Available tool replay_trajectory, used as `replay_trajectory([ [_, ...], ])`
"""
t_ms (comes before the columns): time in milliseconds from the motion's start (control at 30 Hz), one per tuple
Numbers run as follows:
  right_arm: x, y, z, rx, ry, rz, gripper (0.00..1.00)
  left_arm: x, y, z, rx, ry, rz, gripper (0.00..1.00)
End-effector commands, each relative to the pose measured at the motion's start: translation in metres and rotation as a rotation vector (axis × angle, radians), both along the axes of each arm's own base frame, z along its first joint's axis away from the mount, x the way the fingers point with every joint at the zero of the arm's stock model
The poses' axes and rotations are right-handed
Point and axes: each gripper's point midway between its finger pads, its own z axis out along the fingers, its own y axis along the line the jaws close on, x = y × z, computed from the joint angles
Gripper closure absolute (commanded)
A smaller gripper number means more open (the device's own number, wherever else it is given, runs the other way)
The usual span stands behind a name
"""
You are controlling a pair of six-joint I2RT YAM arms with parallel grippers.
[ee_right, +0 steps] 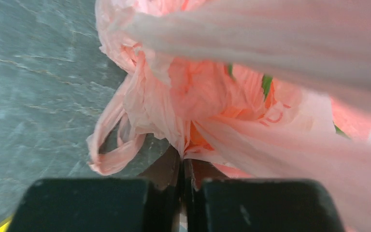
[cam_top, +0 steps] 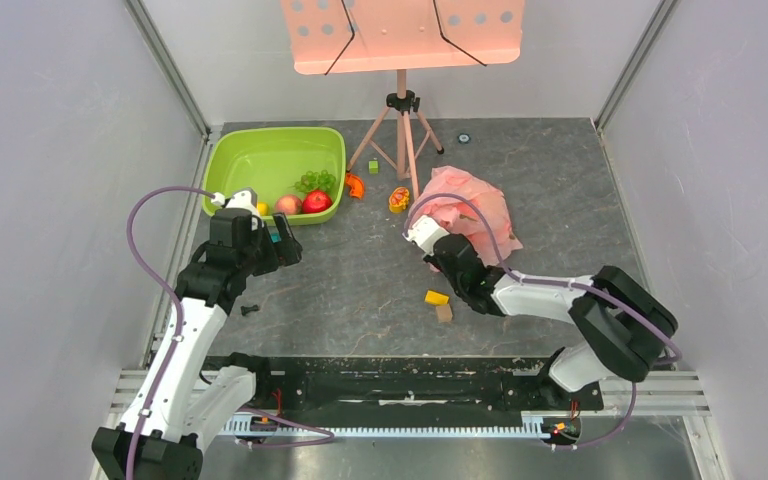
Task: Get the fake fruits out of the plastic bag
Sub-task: Move the plastic bag to the center of the board.
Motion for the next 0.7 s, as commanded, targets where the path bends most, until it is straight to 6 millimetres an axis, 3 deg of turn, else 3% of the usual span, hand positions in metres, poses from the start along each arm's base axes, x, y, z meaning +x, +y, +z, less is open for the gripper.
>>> replay_trajectory([
  [0,0.000,0.026,0.050,0.172,-0.038,0.083,1.00,0.002,-0.004,0.008,0.017,-0.047,-0.063,0.00],
  [267,-0.027,0.047,0.124,0.293,-0.066,0.294,1.00,-0.002,-0.020,0.035,-0.043,-0.180,-0.152,0.00],
  [433,-0.051,0.066,0.136,0.308,0.029,0.453,1.00,-0.006,-0.046,0.065,-0.141,-0.312,-0.275,0.00],
  [667,-0.100,0.102,0.157,0.411,0.130,0.771,1.00,-0.022,-0.071,0.108,-0.214,-0.511,-0.421,0.00],
])
